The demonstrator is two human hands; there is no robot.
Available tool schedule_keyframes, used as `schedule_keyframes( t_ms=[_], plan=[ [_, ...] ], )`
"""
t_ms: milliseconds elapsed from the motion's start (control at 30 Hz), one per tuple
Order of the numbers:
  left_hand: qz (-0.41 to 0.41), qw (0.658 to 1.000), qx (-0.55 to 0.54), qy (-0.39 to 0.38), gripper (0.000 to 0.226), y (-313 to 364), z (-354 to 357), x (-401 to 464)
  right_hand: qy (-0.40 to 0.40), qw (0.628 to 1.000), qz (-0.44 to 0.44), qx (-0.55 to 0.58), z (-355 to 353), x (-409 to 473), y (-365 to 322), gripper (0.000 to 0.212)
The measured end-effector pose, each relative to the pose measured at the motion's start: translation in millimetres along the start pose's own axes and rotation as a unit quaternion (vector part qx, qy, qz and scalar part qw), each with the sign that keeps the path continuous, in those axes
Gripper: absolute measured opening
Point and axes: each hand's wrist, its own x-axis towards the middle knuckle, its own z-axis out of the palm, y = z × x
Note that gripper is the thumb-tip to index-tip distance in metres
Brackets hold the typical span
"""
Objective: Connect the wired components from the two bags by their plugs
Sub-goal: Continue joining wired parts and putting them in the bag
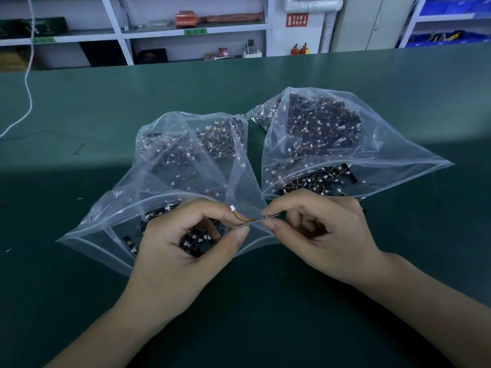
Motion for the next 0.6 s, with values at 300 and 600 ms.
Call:
schedule_keyframes(
  t_ms=[300,600],
  plan=[
    [0.002,0.999,0.03,-0.013,0.009,-0.3,-2.4,2.8,-0.035,0.999,0.008,-0.016,-0.1,0.0,3.6,0.013],
    [0.003,0.999,0.048,-0.017,0.008,0.5,-2.7,3.2,-0.052,0.998,0.023,-0.011,-0.2,0.0,2.0,0.012]
  ],
)
